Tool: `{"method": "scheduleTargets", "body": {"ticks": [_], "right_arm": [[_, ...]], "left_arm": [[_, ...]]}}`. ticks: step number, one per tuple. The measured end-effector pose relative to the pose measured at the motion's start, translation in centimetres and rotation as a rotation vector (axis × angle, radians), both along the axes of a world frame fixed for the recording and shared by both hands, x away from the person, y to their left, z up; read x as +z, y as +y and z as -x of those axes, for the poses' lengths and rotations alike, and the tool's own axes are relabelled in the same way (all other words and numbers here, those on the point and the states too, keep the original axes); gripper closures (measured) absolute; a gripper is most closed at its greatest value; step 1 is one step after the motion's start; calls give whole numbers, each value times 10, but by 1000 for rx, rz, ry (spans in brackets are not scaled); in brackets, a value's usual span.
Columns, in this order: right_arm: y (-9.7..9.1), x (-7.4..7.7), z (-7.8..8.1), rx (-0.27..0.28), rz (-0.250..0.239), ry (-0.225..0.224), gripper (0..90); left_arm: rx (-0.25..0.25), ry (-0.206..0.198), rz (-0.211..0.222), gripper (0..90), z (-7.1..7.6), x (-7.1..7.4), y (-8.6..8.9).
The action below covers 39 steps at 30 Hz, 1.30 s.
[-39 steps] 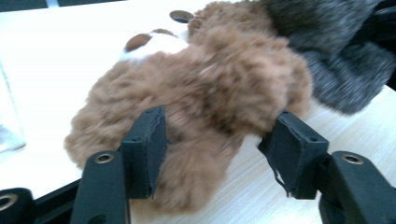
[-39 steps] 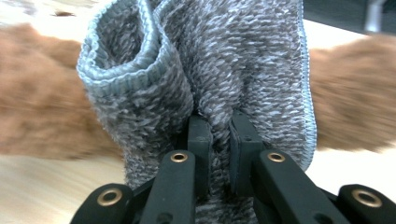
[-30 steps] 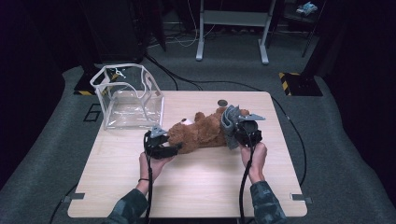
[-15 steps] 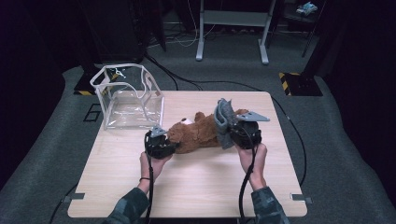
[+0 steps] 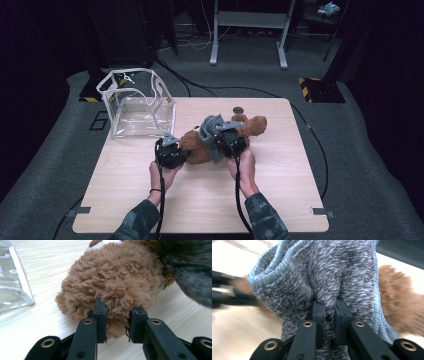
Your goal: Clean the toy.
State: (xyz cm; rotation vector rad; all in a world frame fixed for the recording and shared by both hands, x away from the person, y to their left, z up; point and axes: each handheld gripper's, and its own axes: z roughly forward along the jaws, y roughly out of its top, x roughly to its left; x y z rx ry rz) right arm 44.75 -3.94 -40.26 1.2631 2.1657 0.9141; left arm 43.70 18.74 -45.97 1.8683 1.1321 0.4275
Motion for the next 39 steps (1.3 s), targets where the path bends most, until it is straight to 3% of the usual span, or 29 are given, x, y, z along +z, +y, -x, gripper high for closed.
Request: {"method": "scheduleTargets", "body": {"ticks": [1, 3, 5, 9, 12, 14, 16, 19, 22, 24, 27, 31, 34, 39], "right_arm": [[-9, -2, -2, -26, -20, 13, 819], [-19, -3, -1, -43, -14, -8, 819], [-22, 0, 4, -24, -37, -24, 819], [0, 5, 17, 67, -57, -45, 819], [26, 1, 20, 147, -66, -21, 819], [40, -7, 16, 169, -38, -3, 819], [43, -15, 11, 135, -14, 14, 819], [27, -19, 3, 84, -19, 20, 819], [11, -16, 5, 37, -38, 15, 819], [5, -12, 8, 36, -52, 2, 819], [10, -9, 13, 71, -59, -15, 819], [29, -15, 14, 121, -33, -6, 819], [28, -20, 8, 98, -31, 10, 820], [2, -18, 6, 23, -46, 1, 821]], "left_arm": [[-3, 0, 4, 735, 0, 0, 0], [-3, -1, 7, 735, -1, 1, -1], [-7, -4, 0, 726, -1, 1, -1], [-1, 0, 2, 662, -2, 2, -2], [-3, 0, -5, 702, -3, 3, -3], [-8, 4, -9, 723, -3, 3, -2], [-8, 6, -6, 726, -3, 3, -1], [-14, 7, -3, 712, -3, 2, 2], [2, 3, 13, 597, -1, 4, 2], [-2, -10, -8, 580, 0, 5, -1], [-4, -25, -45, 652, 0, 7, -5], [-9, -22, -53, 728, -1, 7, -5], [-11, -19, -47, 740, -1, 7, -2], [-12, -20, -33, 751, -2, 6, -2]]}}
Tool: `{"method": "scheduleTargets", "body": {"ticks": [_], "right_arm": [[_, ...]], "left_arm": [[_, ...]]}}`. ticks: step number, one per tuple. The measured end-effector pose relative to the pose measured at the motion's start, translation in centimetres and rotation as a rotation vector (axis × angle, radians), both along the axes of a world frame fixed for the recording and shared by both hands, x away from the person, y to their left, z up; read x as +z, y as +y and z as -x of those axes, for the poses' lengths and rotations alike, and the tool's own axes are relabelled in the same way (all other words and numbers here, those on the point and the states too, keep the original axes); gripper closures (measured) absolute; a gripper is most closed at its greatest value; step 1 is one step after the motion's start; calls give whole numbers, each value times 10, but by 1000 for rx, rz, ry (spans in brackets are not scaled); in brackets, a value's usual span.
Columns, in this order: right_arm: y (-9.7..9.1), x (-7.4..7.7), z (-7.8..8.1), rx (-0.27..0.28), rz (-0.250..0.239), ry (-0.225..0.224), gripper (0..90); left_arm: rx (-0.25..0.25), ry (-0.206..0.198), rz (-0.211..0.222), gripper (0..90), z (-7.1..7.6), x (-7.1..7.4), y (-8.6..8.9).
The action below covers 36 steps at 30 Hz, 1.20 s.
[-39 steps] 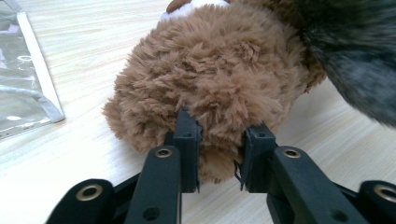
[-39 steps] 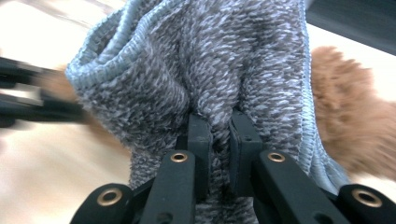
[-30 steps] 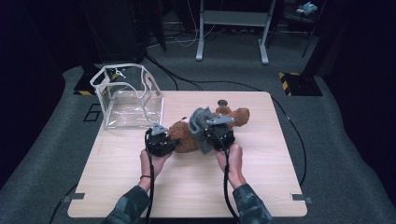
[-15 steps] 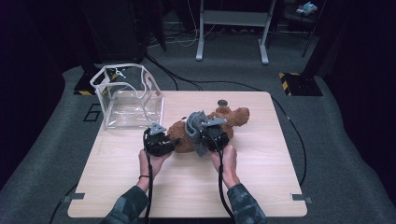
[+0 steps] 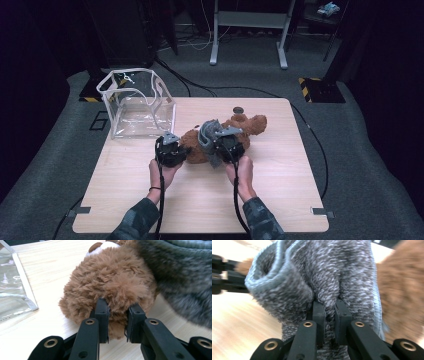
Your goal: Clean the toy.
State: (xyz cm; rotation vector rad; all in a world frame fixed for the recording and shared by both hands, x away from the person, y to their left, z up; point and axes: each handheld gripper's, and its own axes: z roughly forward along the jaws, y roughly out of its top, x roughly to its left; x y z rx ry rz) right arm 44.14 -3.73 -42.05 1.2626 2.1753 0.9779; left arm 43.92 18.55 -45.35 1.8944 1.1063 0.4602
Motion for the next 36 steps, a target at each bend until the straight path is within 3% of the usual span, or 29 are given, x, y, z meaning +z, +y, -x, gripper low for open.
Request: {"method": "scheduleTargets", "body": {"ticks": [8, 11, 16, 23, 26, 30, 36], "right_arm": [[-41, 10, -1, -97, 7, -54, 822], [-50, 10, 1, -106, -10, -51, 822], [-37, 0, 12, -19, -54, -15, 823], [25, -26, 24, 142, -51, 52, 822], [39, -38, 21, 157, -33, 79, 821], [30, -43, 14, 117, -50, 93, 822], [-8, -42, 10, 27, -50, 97, 822]], "left_arm": [[-9, 4, 2, 756, -1, 2, 0], [-10, 13, 5, 758, -2, 2, 0], [-7, 14, 7, 760, -2, 1, 0], [-10, 19, 3, 764, -3, 1, -1], [-9, 23, 8, 765, -3, 0, 0], [-14, 21, 12, 765, -4, -1, 2], [-20, 27, 12, 766, -5, -1, 2]]}}
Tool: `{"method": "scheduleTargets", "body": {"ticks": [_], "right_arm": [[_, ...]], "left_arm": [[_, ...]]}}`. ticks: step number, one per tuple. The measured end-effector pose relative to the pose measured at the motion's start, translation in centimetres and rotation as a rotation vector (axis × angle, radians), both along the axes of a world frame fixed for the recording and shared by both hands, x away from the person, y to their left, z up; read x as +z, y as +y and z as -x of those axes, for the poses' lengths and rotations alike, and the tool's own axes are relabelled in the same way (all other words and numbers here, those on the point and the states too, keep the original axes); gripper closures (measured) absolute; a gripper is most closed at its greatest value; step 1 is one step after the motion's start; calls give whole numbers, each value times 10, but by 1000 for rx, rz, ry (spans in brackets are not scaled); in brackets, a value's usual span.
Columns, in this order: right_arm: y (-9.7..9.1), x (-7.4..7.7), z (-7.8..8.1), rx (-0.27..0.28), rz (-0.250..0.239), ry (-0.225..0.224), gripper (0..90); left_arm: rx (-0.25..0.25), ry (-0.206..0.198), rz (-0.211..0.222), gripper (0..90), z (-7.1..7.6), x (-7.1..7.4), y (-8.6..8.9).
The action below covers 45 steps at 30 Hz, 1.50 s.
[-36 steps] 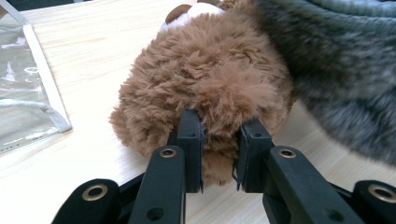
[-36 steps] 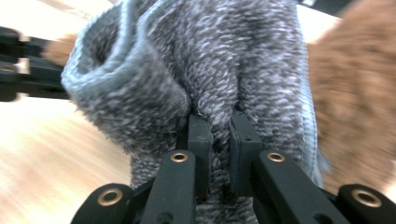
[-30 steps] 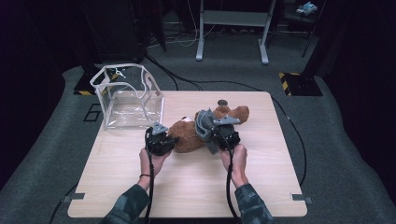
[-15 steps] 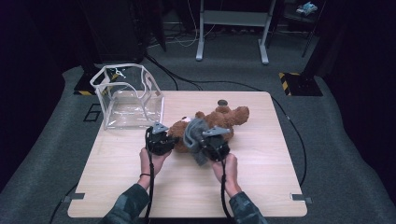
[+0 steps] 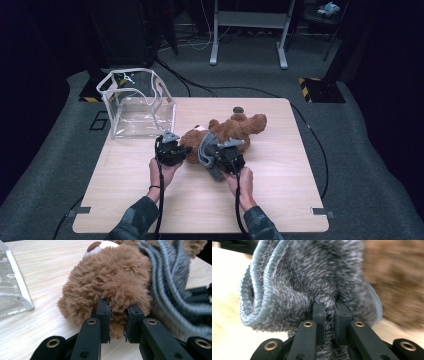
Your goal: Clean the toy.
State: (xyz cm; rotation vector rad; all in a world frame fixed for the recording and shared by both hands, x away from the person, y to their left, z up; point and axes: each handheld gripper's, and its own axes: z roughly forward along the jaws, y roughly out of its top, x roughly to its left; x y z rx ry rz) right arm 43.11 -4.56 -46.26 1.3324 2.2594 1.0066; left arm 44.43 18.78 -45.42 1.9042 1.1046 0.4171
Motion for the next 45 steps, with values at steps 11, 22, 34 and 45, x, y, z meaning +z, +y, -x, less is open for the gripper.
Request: {"method": "scheduleTargets", "body": {"ticks": [11, 22, 34, 45], "right_arm": [[-61, 7, -4, -130, 42, -35, 822], [-112, 7, -14, -273, 8, -20, 822], [-31, -1, -4, -58, -7, 0, 823], [52, -6, 10, 145, 11, 3, 822]], "left_arm": [[-7, 14, 12, 765, -2, 0, 0], [-13, 20, 13, 765, -2, 0, 0], [-22, 31, 10, 765, -2, 1, 0], [-18, 28, 13, 766, -2, 0, -1]]}}
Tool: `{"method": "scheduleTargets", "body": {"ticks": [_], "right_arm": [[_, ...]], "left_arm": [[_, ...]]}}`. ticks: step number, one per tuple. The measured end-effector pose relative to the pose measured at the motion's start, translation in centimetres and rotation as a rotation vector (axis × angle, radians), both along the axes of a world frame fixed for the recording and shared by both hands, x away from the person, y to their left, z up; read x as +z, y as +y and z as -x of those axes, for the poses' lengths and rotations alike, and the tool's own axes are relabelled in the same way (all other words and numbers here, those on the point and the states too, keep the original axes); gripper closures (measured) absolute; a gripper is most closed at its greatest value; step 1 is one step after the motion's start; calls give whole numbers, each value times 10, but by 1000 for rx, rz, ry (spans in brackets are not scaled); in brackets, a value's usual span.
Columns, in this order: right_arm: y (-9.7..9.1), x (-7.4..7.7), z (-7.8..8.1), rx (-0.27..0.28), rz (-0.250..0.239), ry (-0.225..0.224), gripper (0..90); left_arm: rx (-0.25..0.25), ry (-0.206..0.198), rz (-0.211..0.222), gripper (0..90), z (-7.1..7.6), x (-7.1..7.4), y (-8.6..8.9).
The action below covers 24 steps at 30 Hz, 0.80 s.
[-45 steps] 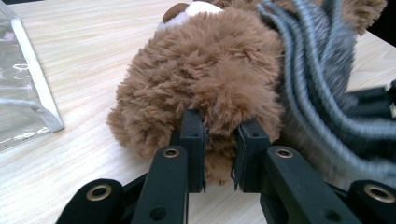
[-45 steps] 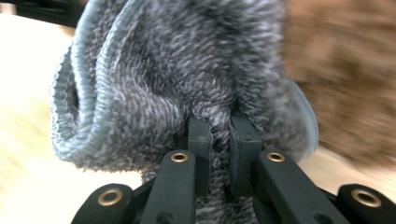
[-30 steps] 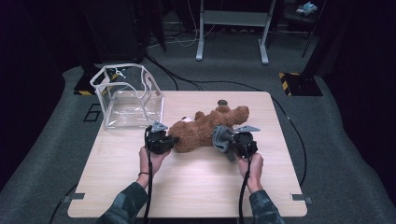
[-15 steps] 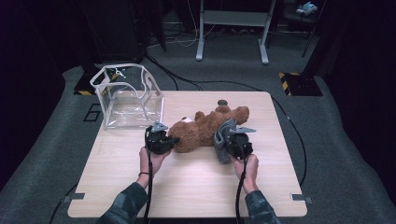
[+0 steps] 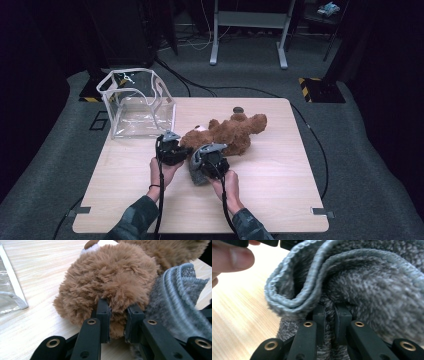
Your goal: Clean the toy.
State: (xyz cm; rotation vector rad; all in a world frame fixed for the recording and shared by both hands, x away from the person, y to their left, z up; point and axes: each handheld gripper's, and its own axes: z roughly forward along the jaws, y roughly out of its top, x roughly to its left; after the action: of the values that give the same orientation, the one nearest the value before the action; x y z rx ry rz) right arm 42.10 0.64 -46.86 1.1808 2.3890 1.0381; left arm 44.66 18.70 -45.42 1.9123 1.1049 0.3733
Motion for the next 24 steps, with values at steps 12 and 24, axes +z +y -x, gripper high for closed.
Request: {"method": "scheduleTargets", "body": {"ticks": [12, 24], "right_arm": [[-81, 3, -21, -211, -22, 9, 823], [-165, 22, -43, -424, 6, -51, 822]], "left_arm": [[-6, 2, 9, 766, -1, -1, 1], [-6, 6, 13, 767, -2, -2, 0]]}}
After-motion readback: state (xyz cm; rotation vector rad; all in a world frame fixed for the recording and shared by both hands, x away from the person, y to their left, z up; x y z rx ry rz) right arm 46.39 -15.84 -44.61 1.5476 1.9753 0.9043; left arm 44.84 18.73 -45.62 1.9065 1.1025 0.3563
